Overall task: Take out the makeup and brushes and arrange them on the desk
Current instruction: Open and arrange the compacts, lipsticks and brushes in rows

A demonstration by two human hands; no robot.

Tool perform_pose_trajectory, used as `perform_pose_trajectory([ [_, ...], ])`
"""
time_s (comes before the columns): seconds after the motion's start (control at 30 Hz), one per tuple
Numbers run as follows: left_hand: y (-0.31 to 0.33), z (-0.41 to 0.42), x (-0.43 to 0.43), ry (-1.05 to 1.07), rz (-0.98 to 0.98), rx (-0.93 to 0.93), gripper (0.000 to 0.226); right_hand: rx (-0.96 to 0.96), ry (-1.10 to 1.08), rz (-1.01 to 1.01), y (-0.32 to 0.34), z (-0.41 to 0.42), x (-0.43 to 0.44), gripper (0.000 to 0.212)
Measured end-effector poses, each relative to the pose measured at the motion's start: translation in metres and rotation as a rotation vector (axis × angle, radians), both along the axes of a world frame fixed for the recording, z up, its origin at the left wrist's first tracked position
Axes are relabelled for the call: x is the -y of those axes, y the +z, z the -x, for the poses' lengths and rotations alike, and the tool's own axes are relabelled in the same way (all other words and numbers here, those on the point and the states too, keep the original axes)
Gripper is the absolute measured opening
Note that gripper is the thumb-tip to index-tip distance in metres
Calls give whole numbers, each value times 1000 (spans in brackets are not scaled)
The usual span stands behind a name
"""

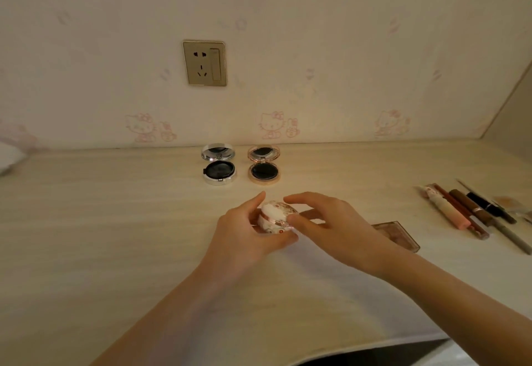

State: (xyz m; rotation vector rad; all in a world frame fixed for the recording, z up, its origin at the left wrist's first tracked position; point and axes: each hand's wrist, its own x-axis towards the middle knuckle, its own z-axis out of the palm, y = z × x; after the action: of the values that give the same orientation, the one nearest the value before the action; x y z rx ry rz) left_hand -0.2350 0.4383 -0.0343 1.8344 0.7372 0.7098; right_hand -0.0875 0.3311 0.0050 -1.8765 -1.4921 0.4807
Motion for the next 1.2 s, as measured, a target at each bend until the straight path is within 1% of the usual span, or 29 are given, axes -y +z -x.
perform_pose_trajectory([
  [0.07, 0, 2, 2, 25, -44, -35, 105, 18, 37, 15, 1, 1, -3, 39],
  [0.1, 1, 3, 3, 15, -79, -52, 98, 28, 64, 22, 1, 3, -3, 40],
  [0.2, 3, 4, 5, -34, -162, -56, 55, 42, 105, 10, 2, 5, -5, 42],
  [0.23, 3, 4, 5, -43, -167, -51, 46, 44, 106, 6, 2, 4, -6, 42],
  [0.3, 3, 5, 4, -57, -148, -43, 40, 78, 116, 8, 3, 1, -6, 42],
  [0.53, 0, 5, 0, -89, -72, -13, 42, 214, 165, -35, 6, 3, -6, 42],
  [0.63, 1, 5, -1, -87, -64, 1, 43, 234, 170, -39, 5, 4, -7, 43],
  [0.7, 0, 6, -1, -85, -83, 1, 47, 215, 164, -44, 5, 1, -8, 42],
  [0.8, -3, 6, -3, -98, -104, -15, 64, 124, 144, -41, 7, -4, -10, 38],
  [0.93, -9, 4, -4, -82, -62, -60, 97, 93, 110, -39, 2, -9, -13, 38],
  [1.0, -11, 5, -5, -85, -58, -82, 106, 112, 93, -30, -1, -10, -14, 40],
  [1.07, -10, 5, -6, -100, -109, -116, 103, 162, 81, -20, -4, -10, -15, 42],
  [1.1, -10, 5, -6, -116, -140, -128, 94, 182, 75, -18, -5, -9, -14, 42],
  [1.17, -9, 5, -8, -140, -194, -136, 70, 203, 65, -25, -7, -9, -14, 42],
  [1.2, -9, 6, -9, -139, -216, -138, 64, 218, 64, -27, -9, -9, -13, 42],
])
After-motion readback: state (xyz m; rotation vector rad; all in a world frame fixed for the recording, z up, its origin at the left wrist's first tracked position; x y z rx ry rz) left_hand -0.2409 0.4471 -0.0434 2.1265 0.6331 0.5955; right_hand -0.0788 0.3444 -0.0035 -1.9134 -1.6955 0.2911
